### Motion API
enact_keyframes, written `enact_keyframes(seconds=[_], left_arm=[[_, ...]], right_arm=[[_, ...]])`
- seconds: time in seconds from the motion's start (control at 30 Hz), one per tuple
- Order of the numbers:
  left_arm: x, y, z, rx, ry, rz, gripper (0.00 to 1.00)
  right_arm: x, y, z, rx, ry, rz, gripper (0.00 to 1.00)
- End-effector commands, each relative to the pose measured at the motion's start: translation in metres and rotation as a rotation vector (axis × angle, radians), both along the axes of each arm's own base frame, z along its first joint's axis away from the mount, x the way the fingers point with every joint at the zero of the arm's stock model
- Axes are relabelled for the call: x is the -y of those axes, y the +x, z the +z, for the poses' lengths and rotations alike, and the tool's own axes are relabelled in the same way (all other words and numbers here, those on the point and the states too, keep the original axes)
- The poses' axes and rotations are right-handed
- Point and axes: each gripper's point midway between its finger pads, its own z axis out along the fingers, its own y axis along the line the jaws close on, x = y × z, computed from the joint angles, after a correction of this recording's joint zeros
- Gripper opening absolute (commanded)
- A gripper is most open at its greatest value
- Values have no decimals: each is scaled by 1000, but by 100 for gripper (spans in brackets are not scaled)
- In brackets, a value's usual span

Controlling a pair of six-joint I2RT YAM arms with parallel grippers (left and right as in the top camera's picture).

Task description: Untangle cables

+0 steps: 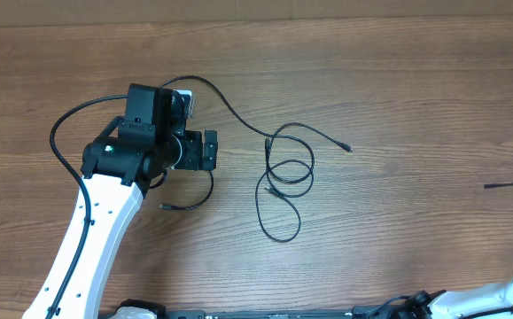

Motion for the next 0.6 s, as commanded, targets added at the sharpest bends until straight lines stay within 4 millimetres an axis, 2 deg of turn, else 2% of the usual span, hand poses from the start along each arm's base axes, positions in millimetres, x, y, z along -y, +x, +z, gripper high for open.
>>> enact_keyframes(seconds=[0.0,0.1,0.27,0.33,0.37,0.4,0.43,0.57], left_arm=[[0,3,1,6,-3,-1,100],[0,3,1,6,-3,-1,100],[0,3,1,6,-3,-1,100],[0,3,1,6,-3,-1,100],[0,3,1,6,-3,-1,100],[0,3,1,6,-3,-1,100],[0,3,1,6,-3,-1,100],[0,3,1,6,-3,-1,100]], right_arm=[[13,-1,-25,75,78,-22,4],[22,-1,-49,124,154,-23,4],[31,-5,-74,158,234,-39,4],[33,-8,-82,169,261,-48,26],[33,-9,-85,178,275,-52,58],[33,-11,-85,182,281,-55,73],[33,-14,-85,189,286,-60,99],[30,-10,-85,222,310,-35,100]])
